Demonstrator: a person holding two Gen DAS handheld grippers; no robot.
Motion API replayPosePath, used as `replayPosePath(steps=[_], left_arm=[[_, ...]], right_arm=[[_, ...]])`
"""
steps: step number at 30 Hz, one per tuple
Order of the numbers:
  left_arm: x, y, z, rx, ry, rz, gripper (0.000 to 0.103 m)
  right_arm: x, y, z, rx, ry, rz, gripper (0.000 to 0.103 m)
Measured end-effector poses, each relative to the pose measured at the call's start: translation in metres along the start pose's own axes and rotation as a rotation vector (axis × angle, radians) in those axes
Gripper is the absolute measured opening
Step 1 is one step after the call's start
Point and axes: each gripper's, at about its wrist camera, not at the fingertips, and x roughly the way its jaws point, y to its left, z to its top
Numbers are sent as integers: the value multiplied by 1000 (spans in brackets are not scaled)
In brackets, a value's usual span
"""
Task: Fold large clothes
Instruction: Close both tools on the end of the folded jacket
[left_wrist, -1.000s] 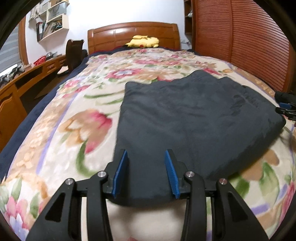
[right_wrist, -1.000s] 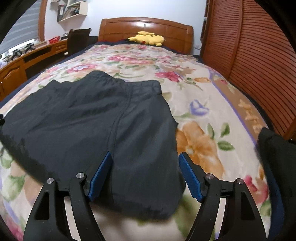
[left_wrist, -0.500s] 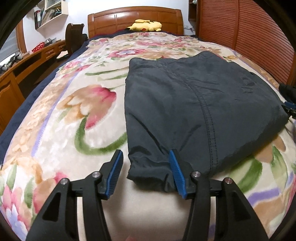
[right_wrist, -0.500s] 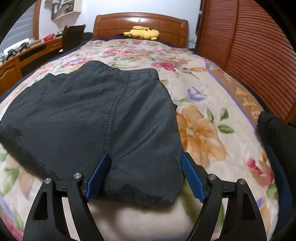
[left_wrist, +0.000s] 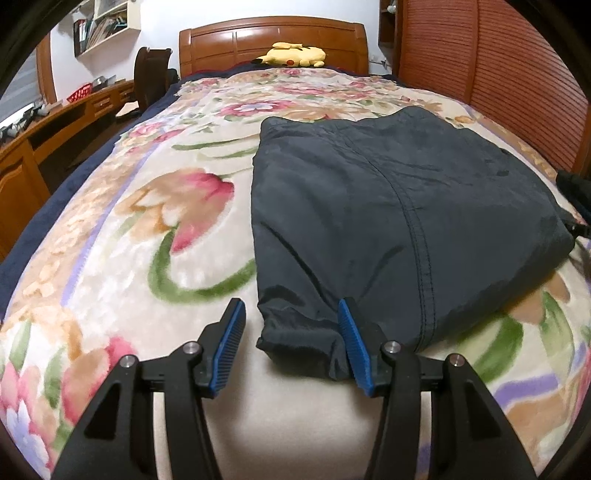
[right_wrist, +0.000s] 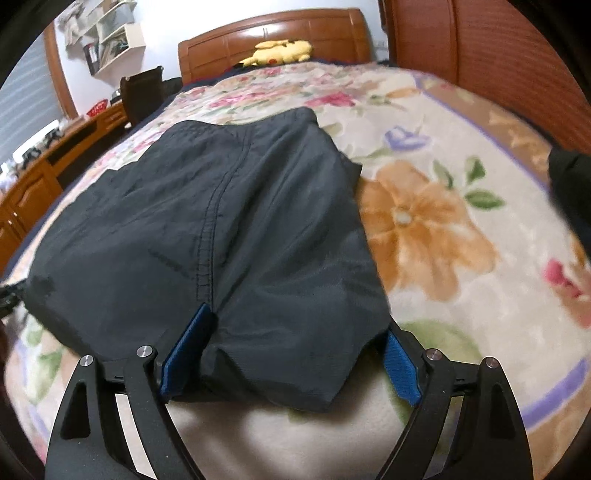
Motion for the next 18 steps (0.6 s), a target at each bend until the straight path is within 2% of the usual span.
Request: replayPosePath(steps=[2,4,5,7,10,13,18], left_arm=[[2,0,0,7,8,-33,35],[5,0,1,18,33,-66,30],[6,2,2,10,39,-86,25],[5,4,2,-2,42,-114,18],[-5,4,2,-7,30,-119,12],[-20,4,3,-3,16,-102,10],[-48,-2,6,29,-3,-94,8]], right_arm=[[0,-1,-1,15,15,25,83],[0,2,-2,17,26,57,68],[-2,5,-3,14,30,70,65],[-4,10,-4,0,27,73,46],[-12,24,-5,-62,3,59,25],[-22,31,-5,-93,-20,35,20],[-37,30,-5,-92,-49,33,17]])
